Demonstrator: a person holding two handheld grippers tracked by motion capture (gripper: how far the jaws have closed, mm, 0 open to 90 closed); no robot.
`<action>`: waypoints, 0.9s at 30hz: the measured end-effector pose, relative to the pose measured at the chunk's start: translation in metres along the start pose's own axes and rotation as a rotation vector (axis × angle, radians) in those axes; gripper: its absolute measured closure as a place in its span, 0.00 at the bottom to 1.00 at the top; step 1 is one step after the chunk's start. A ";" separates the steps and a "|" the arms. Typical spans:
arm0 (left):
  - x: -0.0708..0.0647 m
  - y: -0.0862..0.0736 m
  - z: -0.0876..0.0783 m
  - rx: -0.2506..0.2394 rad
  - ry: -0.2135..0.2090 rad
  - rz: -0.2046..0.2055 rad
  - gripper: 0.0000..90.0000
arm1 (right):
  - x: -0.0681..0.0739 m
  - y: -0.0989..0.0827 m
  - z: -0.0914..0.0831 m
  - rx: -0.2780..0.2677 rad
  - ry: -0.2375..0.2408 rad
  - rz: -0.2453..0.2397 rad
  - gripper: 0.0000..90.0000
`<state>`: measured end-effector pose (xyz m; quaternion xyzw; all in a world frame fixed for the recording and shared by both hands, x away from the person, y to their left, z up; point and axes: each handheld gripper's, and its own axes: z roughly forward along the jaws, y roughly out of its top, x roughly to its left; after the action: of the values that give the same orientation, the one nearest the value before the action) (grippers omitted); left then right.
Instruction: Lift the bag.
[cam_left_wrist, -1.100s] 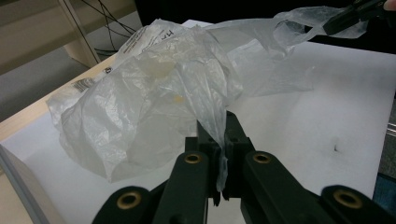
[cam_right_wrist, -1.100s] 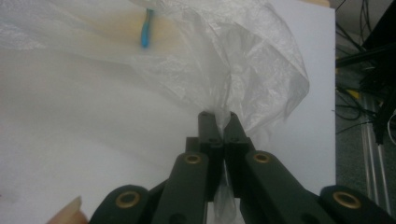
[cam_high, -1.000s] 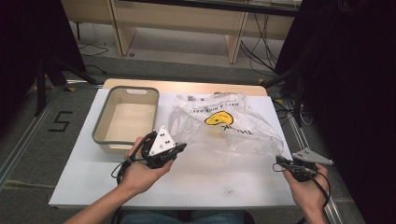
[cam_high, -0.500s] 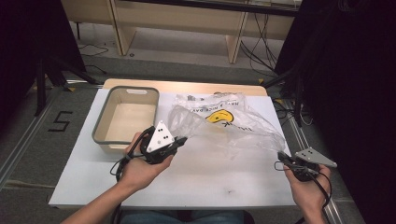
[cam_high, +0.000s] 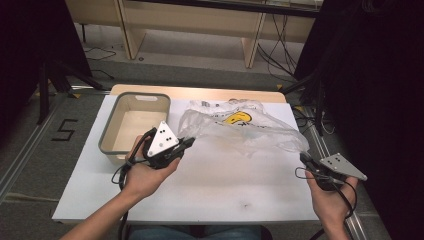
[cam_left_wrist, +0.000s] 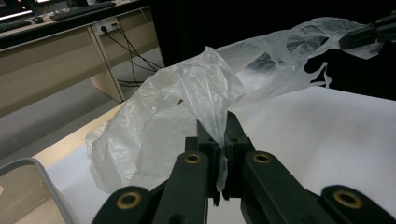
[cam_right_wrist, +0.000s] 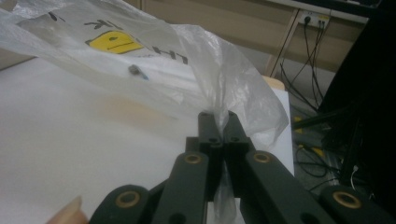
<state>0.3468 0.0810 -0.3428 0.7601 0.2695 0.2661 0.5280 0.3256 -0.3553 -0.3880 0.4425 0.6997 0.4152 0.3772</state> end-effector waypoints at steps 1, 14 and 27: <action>0.001 0.000 0.000 -0.001 0.003 -0.001 0.99 | 0.000 0.001 0.000 -0.002 0.002 -0.002 1.00; 0.006 0.001 -0.004 -0.029 0.022 0.001 0.99 | 0.001 0.014 -0.007 -0.073 -0.027 -0.021 1.00; 0.012 -0.002 -0.002 -0.040 0.047 0.003 0.99 | 0.004 0.019 -0.004 -0.097 -0.030 -0.027 1.00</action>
<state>0.3540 0.0916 -0.3425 0.7432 0.2754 0.2901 0.5363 0.3266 -0.3473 -0.3695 0.4205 0.6789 0.4366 0.4142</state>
